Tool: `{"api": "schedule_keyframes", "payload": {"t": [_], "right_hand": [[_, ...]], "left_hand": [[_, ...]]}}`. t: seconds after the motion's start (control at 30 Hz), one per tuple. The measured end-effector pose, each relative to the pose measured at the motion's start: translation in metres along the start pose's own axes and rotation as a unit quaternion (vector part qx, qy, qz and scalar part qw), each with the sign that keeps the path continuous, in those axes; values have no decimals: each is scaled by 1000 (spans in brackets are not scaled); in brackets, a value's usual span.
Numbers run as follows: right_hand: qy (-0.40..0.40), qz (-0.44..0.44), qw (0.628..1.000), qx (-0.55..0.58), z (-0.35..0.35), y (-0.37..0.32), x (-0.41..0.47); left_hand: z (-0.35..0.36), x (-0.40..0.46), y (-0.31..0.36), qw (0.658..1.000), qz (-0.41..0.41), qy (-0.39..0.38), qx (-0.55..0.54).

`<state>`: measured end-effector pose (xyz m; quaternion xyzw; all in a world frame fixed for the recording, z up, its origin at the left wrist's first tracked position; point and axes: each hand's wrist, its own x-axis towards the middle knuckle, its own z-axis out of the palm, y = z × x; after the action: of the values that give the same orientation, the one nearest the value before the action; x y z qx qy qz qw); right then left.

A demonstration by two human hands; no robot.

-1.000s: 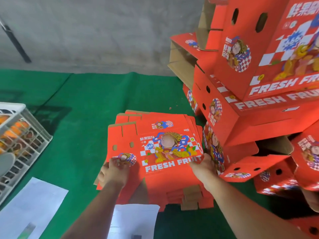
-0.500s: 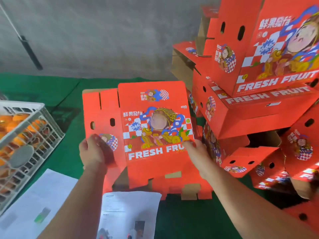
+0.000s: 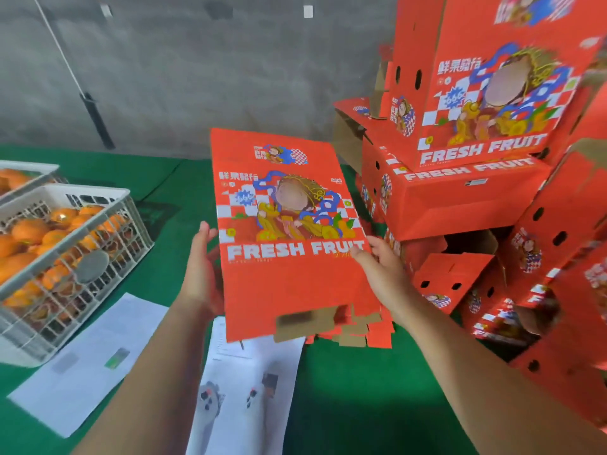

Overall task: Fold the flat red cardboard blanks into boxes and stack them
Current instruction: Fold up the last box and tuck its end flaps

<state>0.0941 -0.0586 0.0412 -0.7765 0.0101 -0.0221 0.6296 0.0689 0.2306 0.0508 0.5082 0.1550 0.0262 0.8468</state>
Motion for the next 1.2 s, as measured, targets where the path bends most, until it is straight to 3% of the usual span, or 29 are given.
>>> {"api": "schedule_keyframes", "payload": {"t": [0.1, 0.23, 0.37, 0.43, 0.5, 0.63, 0.77, 0.87, 1.03, 1.2], "right_hand": [[2, 14, 1000, 25, -28, -10, -7], [-25, 58, 997, 46, -63, -12, -24], [-74, 79, 986, 127, -89, -12, -40], [-60, 98, 985, 130, -101, -10, -46], [-56, 116, 983, 127, -111, -6, -52], [-88, 86, 987, 101, -126, 3, -62], [-89, 85, 987, 101, -136, 15, -71], [-85, 79, 986, 121, -134, 25, -79], [-66, 89, 988, 107, -131, 22, -90], [-11, 69, 989, 129, -137, 14, -93]], "left_hand": [[8, -17, -3, 998, 25, -24, 43], [23, -38, -25, 997, -16, -57, 56], [42, -54, -40, 988, -30, -147, 18], [54, -63, -41, 970, 15, -239, 38], [60, -72, -45, 953, 3, -297, 52], [52, -82, -64, 974, 61, -174, 136], [45, -93, -69, 988, 62, -72, 123], [40, -98, -71, 985, 48, -89, 138], [35, -110, -71, 966, 64, -214, 133], [52, -115, -80, 982, 60, -19, 178]]}}
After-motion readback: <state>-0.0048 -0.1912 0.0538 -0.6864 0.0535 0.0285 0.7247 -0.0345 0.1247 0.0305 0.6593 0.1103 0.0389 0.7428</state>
